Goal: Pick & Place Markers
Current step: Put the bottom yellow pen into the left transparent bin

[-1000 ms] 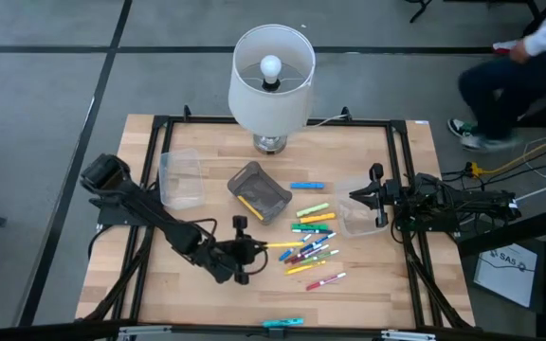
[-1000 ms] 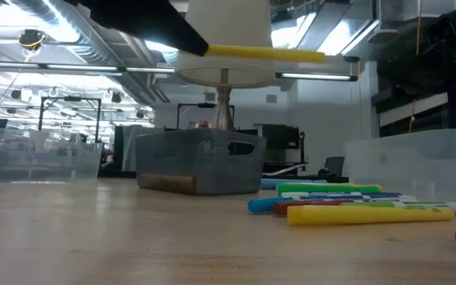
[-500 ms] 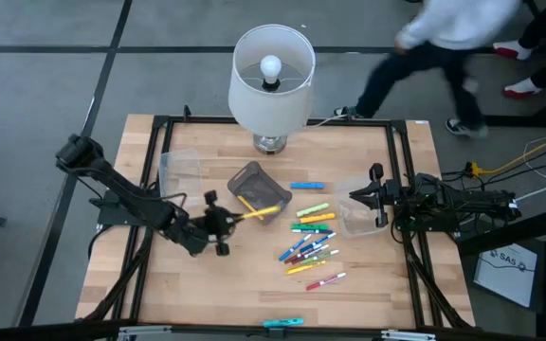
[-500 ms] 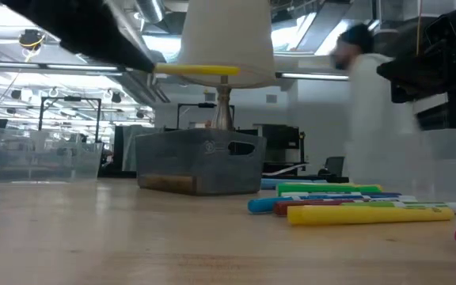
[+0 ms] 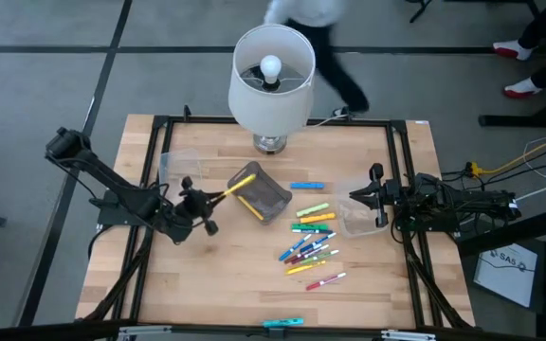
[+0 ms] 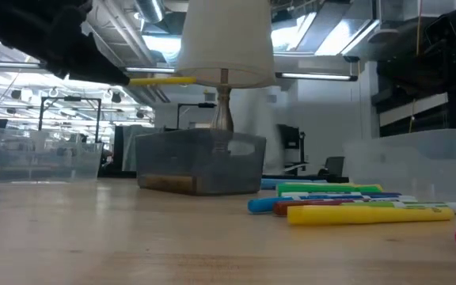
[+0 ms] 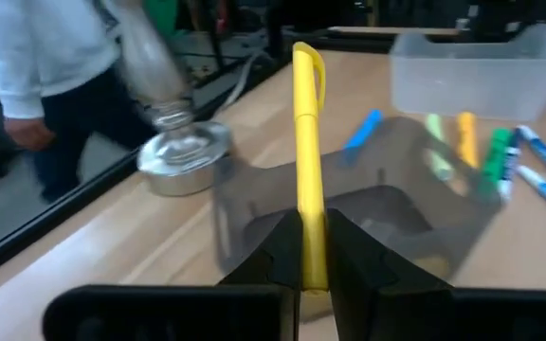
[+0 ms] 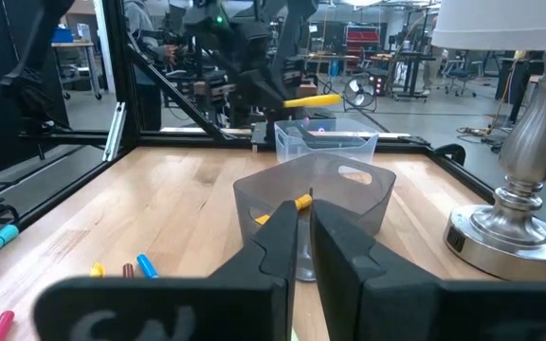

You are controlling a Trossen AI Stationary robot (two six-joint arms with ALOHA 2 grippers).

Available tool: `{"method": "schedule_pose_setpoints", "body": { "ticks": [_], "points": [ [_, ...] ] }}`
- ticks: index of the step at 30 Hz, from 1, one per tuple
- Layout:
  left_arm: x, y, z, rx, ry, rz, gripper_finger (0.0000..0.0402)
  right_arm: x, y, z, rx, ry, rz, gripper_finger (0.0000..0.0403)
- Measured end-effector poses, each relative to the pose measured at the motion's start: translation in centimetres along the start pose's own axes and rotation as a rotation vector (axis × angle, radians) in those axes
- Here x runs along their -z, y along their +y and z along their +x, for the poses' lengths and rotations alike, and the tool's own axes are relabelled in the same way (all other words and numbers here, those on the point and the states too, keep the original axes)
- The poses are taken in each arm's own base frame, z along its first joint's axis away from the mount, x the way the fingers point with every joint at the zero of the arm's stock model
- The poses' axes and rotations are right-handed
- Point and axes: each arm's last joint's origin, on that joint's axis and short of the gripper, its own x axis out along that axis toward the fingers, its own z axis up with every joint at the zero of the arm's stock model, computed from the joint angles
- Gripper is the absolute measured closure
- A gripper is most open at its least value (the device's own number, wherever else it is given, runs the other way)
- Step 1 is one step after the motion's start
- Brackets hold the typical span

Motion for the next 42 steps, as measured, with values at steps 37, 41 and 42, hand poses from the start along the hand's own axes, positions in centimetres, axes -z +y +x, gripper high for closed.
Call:
{"method": "schedule_pose_setpoints", "body": {
  "ticks": [37, 41, 42],
  "points": [
    [-2.5, 7.5, -2.1, -0.364, 0.345, -0.324, 0.0379, 0.0, 0.0, 0.0, 0.0, 0.0, 0.0, 0.0368],
    [-3.6, 8.3, -3.0, -0.396, 0.431, -0.305, 0.0379, 0.0, 0.0, 0.0, 0.0, 0.0, 0.0, 0.0368],
    [-3.8, 8.5, -3.3, -0.409, 0.461, -0.296, 0.0379, 0.0, 0.0, 0.0, 0.0, 0.0, 0.0, 0.0368]
  ]
}}
